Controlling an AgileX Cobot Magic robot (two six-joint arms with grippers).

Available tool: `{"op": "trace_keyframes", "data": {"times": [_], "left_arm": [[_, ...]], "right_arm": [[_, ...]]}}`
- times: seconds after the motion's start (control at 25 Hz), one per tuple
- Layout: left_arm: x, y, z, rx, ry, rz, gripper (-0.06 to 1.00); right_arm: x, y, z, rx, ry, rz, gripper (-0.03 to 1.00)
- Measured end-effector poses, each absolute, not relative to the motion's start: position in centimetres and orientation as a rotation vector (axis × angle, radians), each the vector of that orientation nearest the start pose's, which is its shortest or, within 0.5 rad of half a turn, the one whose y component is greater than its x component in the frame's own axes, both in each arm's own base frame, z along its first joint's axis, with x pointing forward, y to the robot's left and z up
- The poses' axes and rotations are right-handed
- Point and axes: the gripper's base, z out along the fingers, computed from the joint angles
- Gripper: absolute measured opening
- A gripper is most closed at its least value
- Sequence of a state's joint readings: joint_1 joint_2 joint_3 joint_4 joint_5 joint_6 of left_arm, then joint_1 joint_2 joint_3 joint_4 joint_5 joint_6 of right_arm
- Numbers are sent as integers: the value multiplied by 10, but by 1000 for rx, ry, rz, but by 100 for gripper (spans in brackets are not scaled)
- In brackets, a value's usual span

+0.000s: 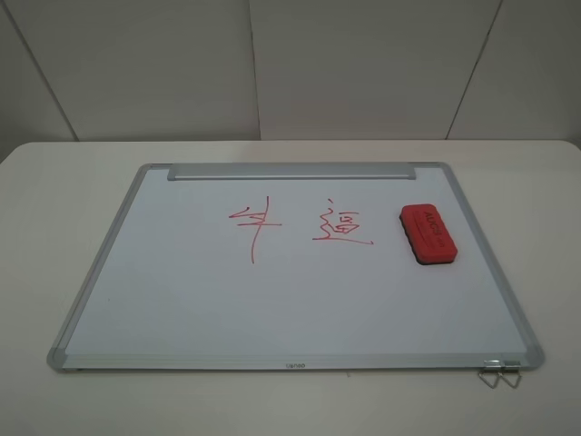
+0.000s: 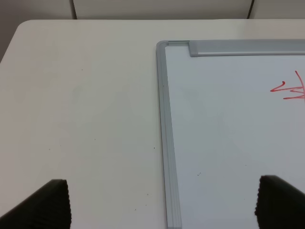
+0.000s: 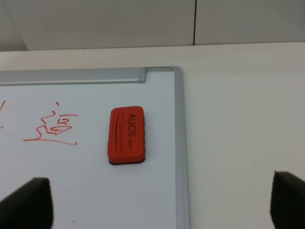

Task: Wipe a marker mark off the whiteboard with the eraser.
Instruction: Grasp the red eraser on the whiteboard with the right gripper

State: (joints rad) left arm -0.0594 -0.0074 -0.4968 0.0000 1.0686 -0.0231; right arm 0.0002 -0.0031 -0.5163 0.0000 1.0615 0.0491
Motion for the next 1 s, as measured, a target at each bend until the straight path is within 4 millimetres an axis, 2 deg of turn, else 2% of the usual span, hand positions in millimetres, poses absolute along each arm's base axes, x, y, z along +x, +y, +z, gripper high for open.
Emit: {"op": "trace_keyframes", "data": {"times": [0.32, 0.44, 0.6, 0.76, 1.0], "left_arm": [[-6, 0, 276, 37, 2048, -51, 77], [-6, 0, 276, 37, 2048, -51, 77], [-6, 0, 276, 37, 2048, -51, 77], [-6, 0, 276, 37, 2048, -51, 77], [-6, 0, 276, 37, 2048, -51, 77]], "right_arm": [[-6, 0, 282, 48, 2031, 32, 82], [7, 0, 282, 50, 2118, 30, 82], [42, 0, 276, 55, 2341, 25, 82], [85, -1, 263, 56, 2594, 1, 82], [164, 4, 253, 17, 2785, 2, 82]]}}
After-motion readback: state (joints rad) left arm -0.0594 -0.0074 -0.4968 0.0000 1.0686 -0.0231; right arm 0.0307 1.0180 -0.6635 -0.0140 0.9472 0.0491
